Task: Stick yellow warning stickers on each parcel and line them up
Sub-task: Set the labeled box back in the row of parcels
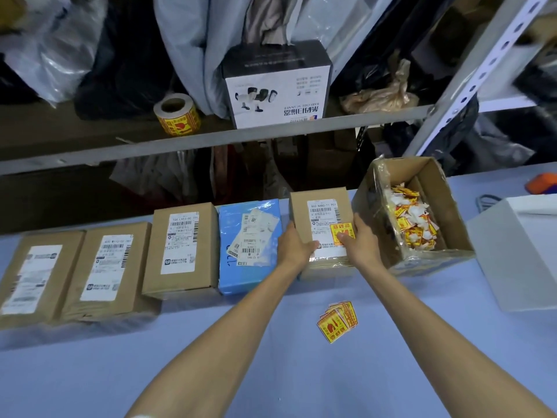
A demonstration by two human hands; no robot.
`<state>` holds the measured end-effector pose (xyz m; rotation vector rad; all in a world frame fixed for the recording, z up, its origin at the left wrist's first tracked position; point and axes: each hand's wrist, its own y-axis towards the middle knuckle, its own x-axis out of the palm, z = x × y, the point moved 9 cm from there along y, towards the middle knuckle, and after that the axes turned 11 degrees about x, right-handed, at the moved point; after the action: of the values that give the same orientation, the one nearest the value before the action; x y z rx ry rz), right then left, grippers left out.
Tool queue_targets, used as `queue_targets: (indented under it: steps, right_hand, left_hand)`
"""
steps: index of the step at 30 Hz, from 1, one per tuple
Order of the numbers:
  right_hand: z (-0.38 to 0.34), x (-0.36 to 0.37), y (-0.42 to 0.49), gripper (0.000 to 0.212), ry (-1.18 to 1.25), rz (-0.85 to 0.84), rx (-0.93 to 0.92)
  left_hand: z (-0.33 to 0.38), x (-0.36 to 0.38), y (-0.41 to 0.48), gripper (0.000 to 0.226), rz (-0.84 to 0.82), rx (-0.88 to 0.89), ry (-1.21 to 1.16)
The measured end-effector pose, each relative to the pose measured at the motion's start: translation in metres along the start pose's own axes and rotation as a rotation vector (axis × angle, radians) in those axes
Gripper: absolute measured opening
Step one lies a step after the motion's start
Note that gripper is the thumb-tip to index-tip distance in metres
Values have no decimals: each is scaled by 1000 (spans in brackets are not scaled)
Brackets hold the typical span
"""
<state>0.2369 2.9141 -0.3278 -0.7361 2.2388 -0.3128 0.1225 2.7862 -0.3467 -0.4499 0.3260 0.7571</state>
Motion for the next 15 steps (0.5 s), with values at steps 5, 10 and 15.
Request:
queue_targets:
  steps: [5,10,15]
  right_hand:
    - [-11,1,-7,41,-159,85,0]
    - [-61,29,-54,51,-295,172,-282]
    - [-82,115,-77,55,-293,-153,-338]
  left_hand:
    - [18,-31,-8,51,87,127,127]
    - [-9,-104,-23,56,245,84,254]
    - [-41,-126,-42,70,173,14,300]
